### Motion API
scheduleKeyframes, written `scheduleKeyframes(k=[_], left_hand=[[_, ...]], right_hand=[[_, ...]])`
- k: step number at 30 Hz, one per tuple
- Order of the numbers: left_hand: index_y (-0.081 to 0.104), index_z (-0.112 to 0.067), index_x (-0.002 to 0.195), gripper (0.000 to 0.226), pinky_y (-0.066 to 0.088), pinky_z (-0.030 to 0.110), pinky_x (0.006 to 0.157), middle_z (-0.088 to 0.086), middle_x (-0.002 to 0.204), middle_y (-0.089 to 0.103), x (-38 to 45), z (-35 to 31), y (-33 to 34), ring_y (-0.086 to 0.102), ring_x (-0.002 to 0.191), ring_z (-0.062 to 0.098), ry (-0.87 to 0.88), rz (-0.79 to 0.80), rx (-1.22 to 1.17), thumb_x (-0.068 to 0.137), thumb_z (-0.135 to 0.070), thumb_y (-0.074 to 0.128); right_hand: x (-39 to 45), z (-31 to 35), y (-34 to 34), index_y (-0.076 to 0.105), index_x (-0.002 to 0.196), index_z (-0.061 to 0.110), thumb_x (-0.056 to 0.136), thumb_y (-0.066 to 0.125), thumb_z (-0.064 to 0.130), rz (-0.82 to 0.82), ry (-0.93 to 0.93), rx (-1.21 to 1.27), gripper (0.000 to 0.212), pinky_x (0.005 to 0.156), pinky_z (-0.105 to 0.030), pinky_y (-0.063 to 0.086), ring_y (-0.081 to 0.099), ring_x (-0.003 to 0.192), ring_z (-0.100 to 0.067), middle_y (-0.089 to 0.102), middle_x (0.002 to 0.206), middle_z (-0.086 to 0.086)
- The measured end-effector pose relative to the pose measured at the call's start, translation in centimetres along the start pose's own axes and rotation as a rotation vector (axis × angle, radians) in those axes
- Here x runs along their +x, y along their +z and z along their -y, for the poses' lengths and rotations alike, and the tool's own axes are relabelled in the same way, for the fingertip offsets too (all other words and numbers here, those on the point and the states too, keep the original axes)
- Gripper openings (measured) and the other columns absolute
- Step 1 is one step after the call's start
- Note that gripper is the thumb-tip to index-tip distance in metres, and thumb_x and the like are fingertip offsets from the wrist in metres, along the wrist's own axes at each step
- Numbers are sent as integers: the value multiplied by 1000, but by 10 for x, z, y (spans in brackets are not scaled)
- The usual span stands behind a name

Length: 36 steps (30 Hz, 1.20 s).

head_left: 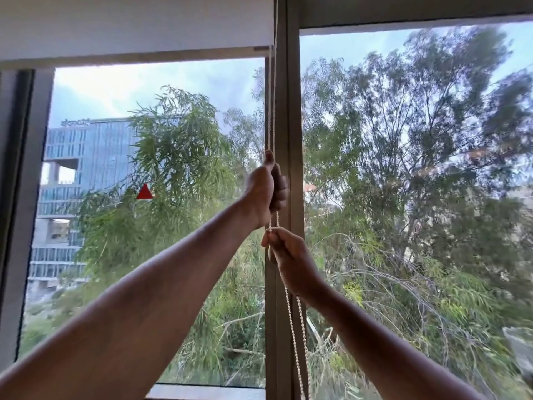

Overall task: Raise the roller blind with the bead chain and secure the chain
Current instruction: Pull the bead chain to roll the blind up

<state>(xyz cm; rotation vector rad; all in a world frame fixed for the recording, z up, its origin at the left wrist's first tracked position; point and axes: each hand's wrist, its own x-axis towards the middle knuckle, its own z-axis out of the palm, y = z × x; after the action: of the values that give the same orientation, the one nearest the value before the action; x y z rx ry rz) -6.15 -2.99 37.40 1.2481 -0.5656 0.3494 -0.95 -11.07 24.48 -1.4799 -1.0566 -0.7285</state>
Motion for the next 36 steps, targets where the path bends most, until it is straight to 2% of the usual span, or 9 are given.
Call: scheduleKeyframes(k=[4, 6, 10, 16, 19, 22, 25, 30, 36], left_hand=[[25, -24, 52, 62, 10, 11, 38, -11, 42, 22, -10, 15, -10, 14, 33, 5, 20, 50, -56, 105, -55, 29], [29, -23, 49, 65, 12, 10, 35, -11, 42, 24, -15, 21, -14, 15, 33, 5, 11, 62, -71, 105, -55, 30], [32, -22, 48, 65, 14, 9, 33, -10, 41, 24, -27, 34, -15, 16, 31, 5, 1, 84, -121, 105, -54, 32], [38, -25, 54, 58, 20, 13, 31, -11, 43, 31, -47, 59, -24, 23, 33, 4, -55, 133, -118, 103, -55, 38], [34, -25, 58, 55, 21, 13, 32, -11, 46, 27, -54, 64, -32, 21, 36, 4, -84, 199, -174, 104, -55, 35], [31, -25, 59, 53, 20, 14, 32, -11, 47, 26, -55, 65, -37, 21, 37, 4, -87, 230, -179, 104, -55, 36], [31, -25, 60, 53, 22, 15, 32, -10, 49, 26, -55, 67, -41, 22, 39, 5, -93, 256, -142, 103, -56, 36], [48, -21, 65, 64, 28, 25, 48, -2, 59, 42, -49, 75, -40, 33, 50, 12, -103, 184, -22, 95, -73, 26], [65, -13, 101, 80, 51, 26, 60, 2, 80, 69, -23, 51, -40, 62, 70, 17, -23, 12, 134, 87, -80, 23]], right_hand=[[4, -5, -16, 68, 95, 7, 107, 39, 11, 134, 173, 209, 31, 51, -21, 48, 57, 55, -13, 65, 66, -10], [14, -3, -21, 67, 100, -2, 108, 37, 10, 102, 225, 265, 33, 66, -29, 59, 66, 70, -21, 74, 82, -14], [47, 21, -26, 77, 87, 19, 104, 35, 5, -12, 258, 392, 47, 59, -26, 58, 65, 64, -13, 73, 72, 1], [124, 79, -20, 66, 113, 2, 109, 38, 32, -26, 336, 737, 41, 65, -35, 64, 75, 75, -25, 79, 87, -13], [154, 105, -17, 64, 118, 5, 109, 38, 33, -26, 337, 817, 39, 53, -28, 56, 67, 63, -17, 74, 81, -9], [171, 119, -14, 66, 121, 13, 108, 41, 25, -114, 336, 753, 30, 37, -19, 32, 42, 47, -8, 54, 59, 5], [168, 122, -7, 64, 97, 24, 105, 41, 17, -218, 308, 717, 26, 34, -17, 20, 31, 37, -7, 38, 46, 9], [141, 116, 1, 56, 81, 28, 105, 38, 16, -174, 229, 717, 32, 39, -18, 14, 25, 39, -7, 38, 52, 8], [109, 100, -3, 53, 80, 25, 108, 37, 13, -143, 204, 702, 34, 37, -13, 15, 20, 34, -5, 33, 47, 9]])
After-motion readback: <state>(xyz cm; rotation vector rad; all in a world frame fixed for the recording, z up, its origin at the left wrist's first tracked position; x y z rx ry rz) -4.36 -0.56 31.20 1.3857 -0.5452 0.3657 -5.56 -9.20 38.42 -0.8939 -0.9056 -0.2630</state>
